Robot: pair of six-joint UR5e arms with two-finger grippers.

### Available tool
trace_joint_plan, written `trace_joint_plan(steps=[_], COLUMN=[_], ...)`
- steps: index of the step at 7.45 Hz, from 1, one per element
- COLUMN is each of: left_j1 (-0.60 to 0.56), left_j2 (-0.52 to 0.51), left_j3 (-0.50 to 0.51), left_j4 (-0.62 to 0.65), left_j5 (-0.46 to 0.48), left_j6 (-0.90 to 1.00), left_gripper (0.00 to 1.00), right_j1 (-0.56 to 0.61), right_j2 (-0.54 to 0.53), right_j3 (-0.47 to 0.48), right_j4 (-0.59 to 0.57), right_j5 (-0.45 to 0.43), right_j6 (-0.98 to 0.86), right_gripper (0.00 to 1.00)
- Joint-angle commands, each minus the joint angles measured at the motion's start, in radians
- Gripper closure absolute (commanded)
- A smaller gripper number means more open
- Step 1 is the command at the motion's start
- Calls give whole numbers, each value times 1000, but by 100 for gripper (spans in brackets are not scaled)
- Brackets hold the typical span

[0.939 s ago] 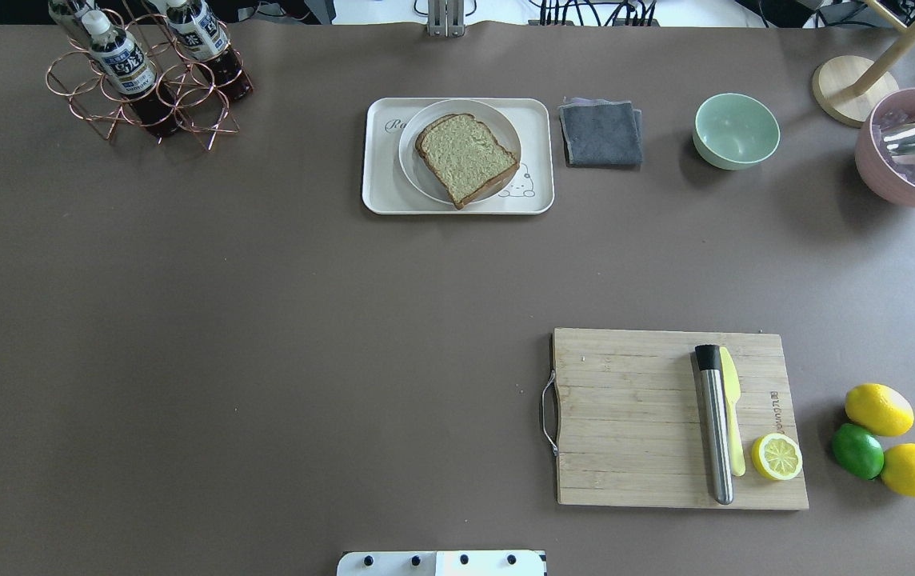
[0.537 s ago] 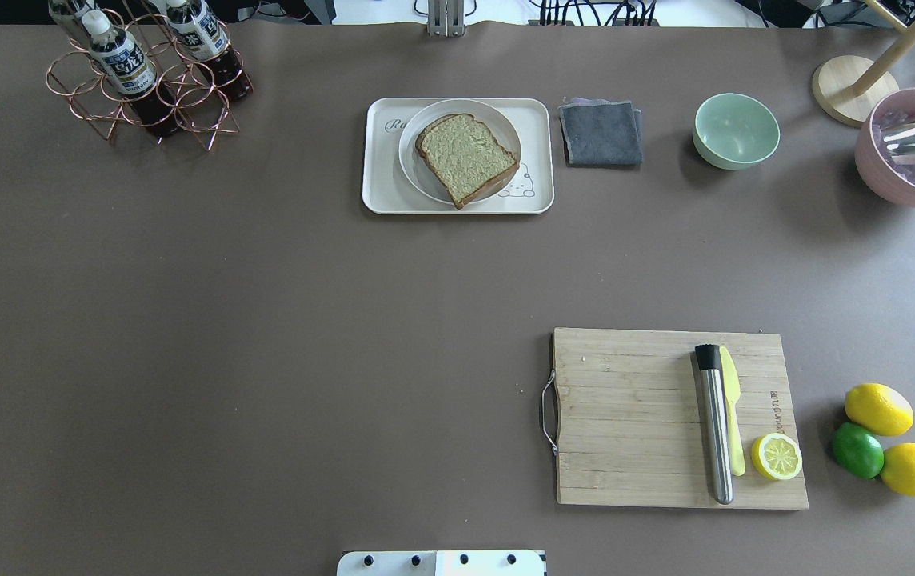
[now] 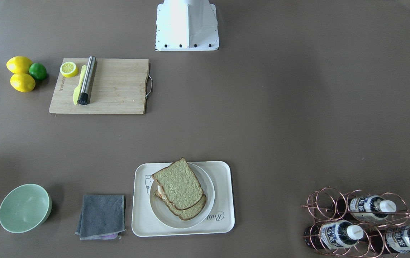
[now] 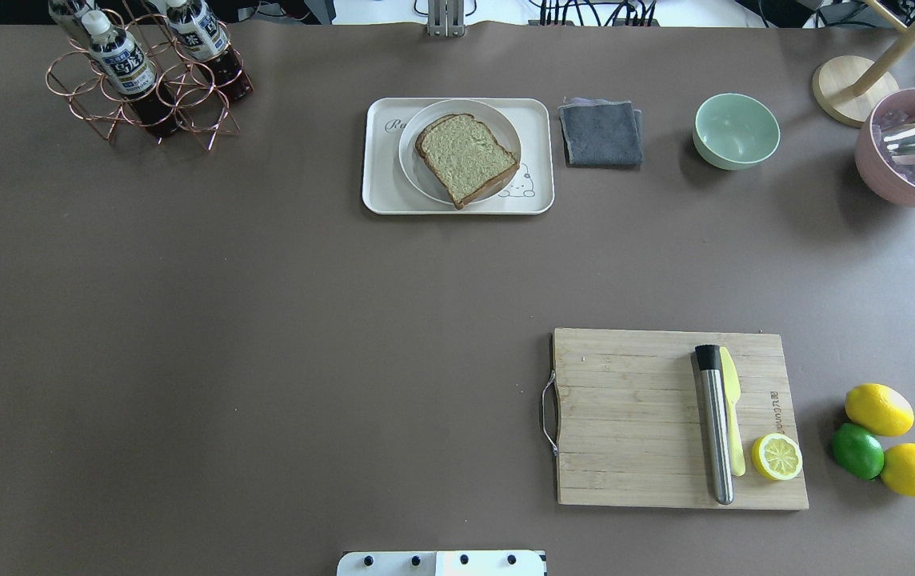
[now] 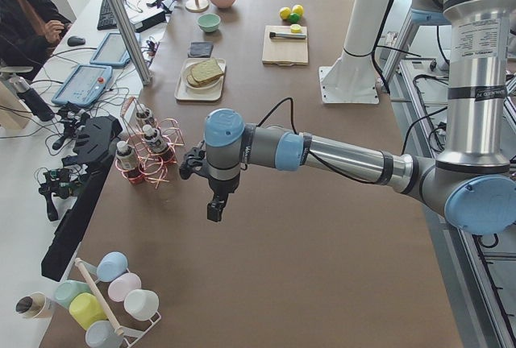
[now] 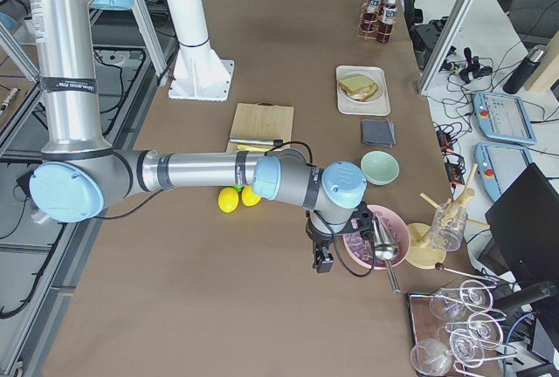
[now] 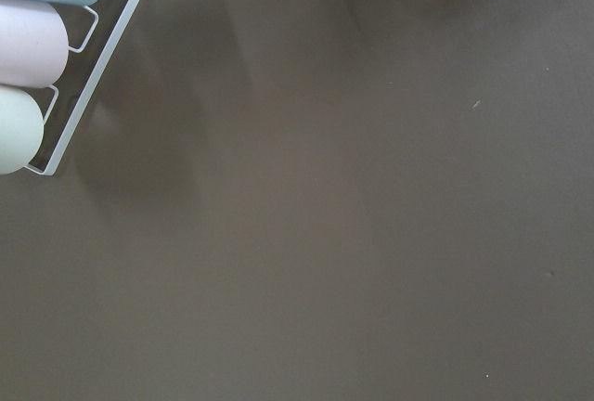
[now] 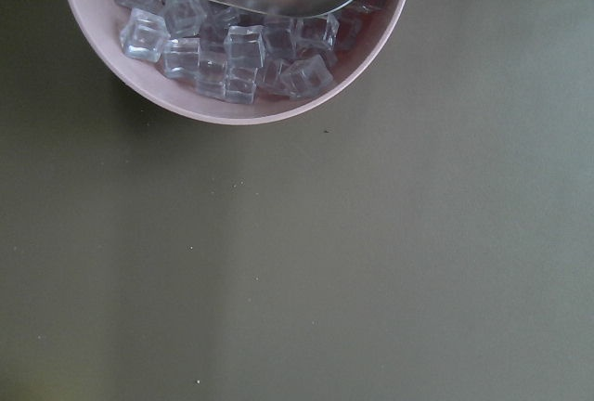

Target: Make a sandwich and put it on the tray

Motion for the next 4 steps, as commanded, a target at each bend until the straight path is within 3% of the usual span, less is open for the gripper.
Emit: trace_joint_plan(steps=[1,4], left_j1=[-4,-33], left_j2=[44,70], left_j3=[53,65], left_j4=[-3,-3], left_j5=[-3,-52], left_j6=[1,-2], left_gripper=[2,2], right_j1=[-29,-32], right_j2=[1,1], right_j3=[1,1], right_j4=[59,59], right_j5=[11,20], right_j6=[87,87], right_gripper=[0,0])
